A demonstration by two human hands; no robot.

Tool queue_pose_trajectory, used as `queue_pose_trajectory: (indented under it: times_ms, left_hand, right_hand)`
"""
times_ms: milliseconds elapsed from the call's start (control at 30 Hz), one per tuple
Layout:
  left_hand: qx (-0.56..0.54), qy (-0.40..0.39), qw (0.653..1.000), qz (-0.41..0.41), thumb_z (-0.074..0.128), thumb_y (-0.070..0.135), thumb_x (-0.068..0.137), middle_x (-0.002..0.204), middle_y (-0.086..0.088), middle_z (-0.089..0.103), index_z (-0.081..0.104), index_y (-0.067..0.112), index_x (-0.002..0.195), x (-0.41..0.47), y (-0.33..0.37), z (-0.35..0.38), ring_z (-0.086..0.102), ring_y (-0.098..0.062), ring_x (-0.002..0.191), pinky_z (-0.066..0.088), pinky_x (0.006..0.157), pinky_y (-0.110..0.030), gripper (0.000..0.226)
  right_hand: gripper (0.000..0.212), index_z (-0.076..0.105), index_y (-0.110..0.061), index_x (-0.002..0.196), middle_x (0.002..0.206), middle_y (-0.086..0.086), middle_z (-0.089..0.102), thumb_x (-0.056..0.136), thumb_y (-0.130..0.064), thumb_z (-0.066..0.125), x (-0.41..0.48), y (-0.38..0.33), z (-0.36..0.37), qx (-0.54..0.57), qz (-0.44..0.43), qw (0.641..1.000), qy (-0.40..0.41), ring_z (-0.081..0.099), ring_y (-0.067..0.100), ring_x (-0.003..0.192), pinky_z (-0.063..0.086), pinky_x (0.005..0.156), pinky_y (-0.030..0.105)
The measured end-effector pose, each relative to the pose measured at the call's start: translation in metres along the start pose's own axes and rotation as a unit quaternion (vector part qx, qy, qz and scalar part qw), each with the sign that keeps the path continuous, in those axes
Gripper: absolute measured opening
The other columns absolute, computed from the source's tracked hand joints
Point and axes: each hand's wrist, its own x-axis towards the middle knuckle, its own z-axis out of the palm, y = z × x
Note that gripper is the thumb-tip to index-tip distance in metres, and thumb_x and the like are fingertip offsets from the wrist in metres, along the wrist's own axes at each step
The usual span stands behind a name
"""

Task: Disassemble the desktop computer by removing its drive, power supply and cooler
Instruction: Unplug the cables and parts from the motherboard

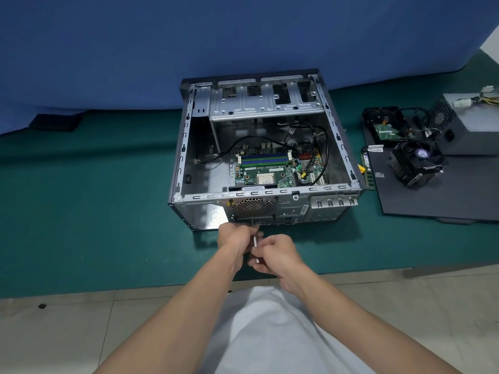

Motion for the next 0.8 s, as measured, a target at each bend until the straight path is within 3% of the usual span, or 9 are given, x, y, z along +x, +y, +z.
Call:
queue_pose_trajectory:
  times_ms: [67,133,300,400,500,633,700,800]
  left_hand:
    - [-0.003,-0.018,1.000,-0.013,0.060,0.001,0.091,0.074,-0.010,0.075,0.067,0.002,0.094,0.000,0.002,0.001,0.070,-0.021,0.060,0.051,0.048,-0.024,0.008]
    - [-0.007,-0.040,0.999,-0.030,0.057,0.004,0.094,0.076,-0.009,0.075,0.065,0.001,0.098,-0.001,0.003,0.001,0.072,-0.021,0.062,0.051,0.048,-0.024,0.009]
    - [0.010,-0.019,1.000,-0.012,0.077,0.008,0.080,0.074,-0.011,0.074,0.068,0.004,0.085,-0.003,-0.002,0.001,0.070,-0.023,0.061,0.051,0.051,-0.027,0.010]
    - [0.021,-0.018,1.000,-0.014,0.066,0.006,0.089,0.074,-0.010,0.075,0.067,0.006,0.083,-0.004,-0.001,0.000,0.068,-0.022,0.059,0.049,0.050,-0.025,0.006]
    - [0.058,-0.052,0.997,-0.013,0.054,0.010,0.097,0.082,-0.009,0.076,0.067,0.003,0.095,-0.006,0.002,-0.001,0.065,-0.022,0.058,0.045,0.045,-0.024,0.015]
    - [0.140,-0.052,0.988,0.039,0.050,0.020,0.099,0.094,-0.013,0.074,0.066,0.008,0.090,-0.007,0.005,-0.002,0.067,-0.026,0.080,0.055,0.080,-0.037,0.022]
    - [0.298,-0.011,0.949,0.101,0.051,0.032,0.098,0.095,-0.010,0.071,0.067,0.013,0.091,-0.010,0.011,-0.001,0.066,-0.028,0.088,0.054,0.085,-0.039,0.026]
    - [0.525,0.044,0.827,0.196,0.050,0.046,0.095,0.084,0.000,0.058,0.069,0.022,0.095,-0.033,0.028,0.003,0.059,-0.028,0.087,0.043,0.074,-0.032,0.030]
  right_hand:
    - [0.015,0.065,0.001,0.096,0.088,0.016,0.068,0.095,0.000,0.050,-0.002,-0.002,-0.001,0.041,0.025,0.997,-0.057,0.067,0.024,0.071,0.058,0.062,0.028]
    - [0.021,0.065,0.002,0.094,0.092,0.020,0.068,0.095,0.005,0.044,-0.003,-0.002,-0.001,0.069,0.034,0.993,-0.093,0.068,0.029,0.081,0.058,0.066,0.031]
    - [0.010,0.064,0.011,0.094,0.097,0.021,0.069,0.089,0.009,0.056,0.002,0.005,0.002,0.022,0.005,1.000,-0.018,0.072,0.027,0.078,0.059,0.066,0.025]
    - [0.014,0.066,0.005,0.091,0.095,0.017,0.070,0.091,0.007,0.052,0.002,0.005,0.003,0.036,-0.002,0.999,-0.037,0.070,0.025,0.079,0.058,0.062,0.026]
    - [0.020,0.063,-0.002,0.086,0.094,0.014,0.067,0.093,0.006,0.047,0.002,0.002,0.002,0.036,-0.007,0.998,-0.053,0.065,0.020,0.072,0.058,0.063,0.028]
    - [0.009,0.061,-0.007,0.093,0.091,0.013,0.069,0.094,-0.002,0.054,0.004,0.003,-0.007,-0.012,-0.005,1.000,-0.021,0.068,0.015,0.063,0.056,0.059,0.025]
    - [0.008,0.063,-0.010,0.093,0.084,0.009,0.070,0.092,-0.004,0.057,0.004,0.003,-0.023,-0.062,-0.015,0.998,-0.024,0.069,0.013,0.064,0.054,0.056,0.023]
    - [0.011,0.067,-0.012,0.086,0.078,0.008,0.073,0.089,-0.003,0.060,0.002,0.003,-0.061,-0.107,-0.033,0.994,-0.002,0.070,0.014,0.068,0.059,0.064,0.029]
